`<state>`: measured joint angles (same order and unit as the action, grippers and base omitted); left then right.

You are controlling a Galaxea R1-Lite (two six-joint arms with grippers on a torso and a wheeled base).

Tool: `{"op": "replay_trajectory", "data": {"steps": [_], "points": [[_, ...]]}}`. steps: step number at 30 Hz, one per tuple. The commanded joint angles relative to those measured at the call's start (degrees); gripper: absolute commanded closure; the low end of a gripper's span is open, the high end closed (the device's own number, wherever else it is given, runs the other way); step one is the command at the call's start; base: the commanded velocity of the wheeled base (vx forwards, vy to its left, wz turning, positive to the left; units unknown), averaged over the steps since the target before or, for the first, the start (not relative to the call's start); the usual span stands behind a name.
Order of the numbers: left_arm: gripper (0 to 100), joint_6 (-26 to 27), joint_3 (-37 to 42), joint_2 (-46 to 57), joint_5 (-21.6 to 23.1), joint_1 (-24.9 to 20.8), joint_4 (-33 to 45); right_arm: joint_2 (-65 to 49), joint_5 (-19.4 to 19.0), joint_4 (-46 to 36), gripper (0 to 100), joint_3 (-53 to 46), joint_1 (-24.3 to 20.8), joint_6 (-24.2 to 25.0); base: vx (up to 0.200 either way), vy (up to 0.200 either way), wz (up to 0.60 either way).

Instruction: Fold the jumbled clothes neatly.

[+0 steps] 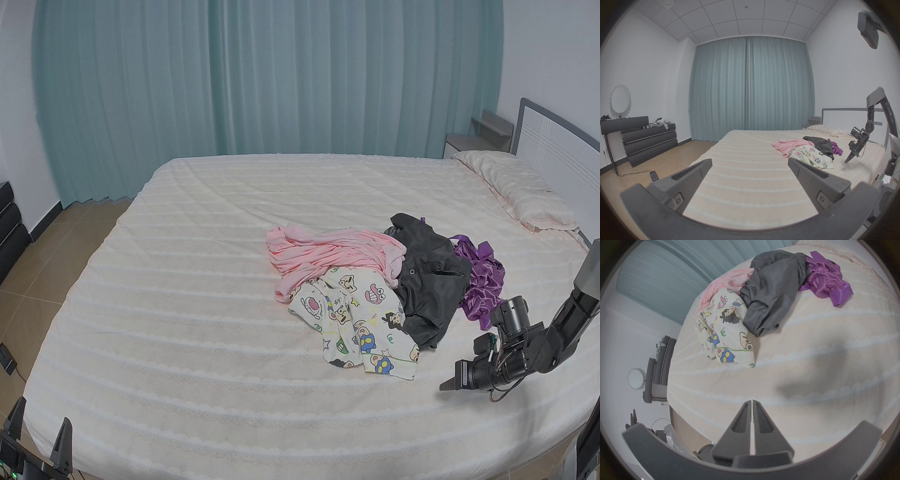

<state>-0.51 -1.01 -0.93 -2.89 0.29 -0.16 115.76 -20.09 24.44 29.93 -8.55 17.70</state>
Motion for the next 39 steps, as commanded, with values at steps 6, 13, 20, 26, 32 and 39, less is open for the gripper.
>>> {"op": "replay_trajectory", "data": {"steps": [6,13,20,26,32,39], "points": [[0,0.0,1.0,0.2,0.0,0.1,0.0,8.4,-0.2,7.6,0,3.5,-2.5,-1.4,0.0,0.0,0.0],[0,0.0,1.0,0.2,0.0,0.1,0.0,17.3,0.8,19.2,0,6.8,-5.3,-1.4,0.0,0.0,0.0],[0,0.0,1.0,0.2,0.0,0.1,0.0,22.9,2.2,17.0,0,17.6,-8.7,-1.1,0.0,0.0,0.0],[0,0.0,1.0,0.2,0.0,0.0,0.0,24.8,4.3,15.5,0,23.2,-12.5,-0.6,0.0,0.0,0.0],[0,0.0,1.0,0.2,0.0,0.1,0.0,25.0,4.4,13.3,100,26.0,-12.7,0.4,0.0,0.0,0.0],[0,0.0,1.0,0.2,0.0,0.0,0.0,19.8,3.8,13.5,100,20.8,-11.8,3.0,0.0,0.0,0.0]]}}
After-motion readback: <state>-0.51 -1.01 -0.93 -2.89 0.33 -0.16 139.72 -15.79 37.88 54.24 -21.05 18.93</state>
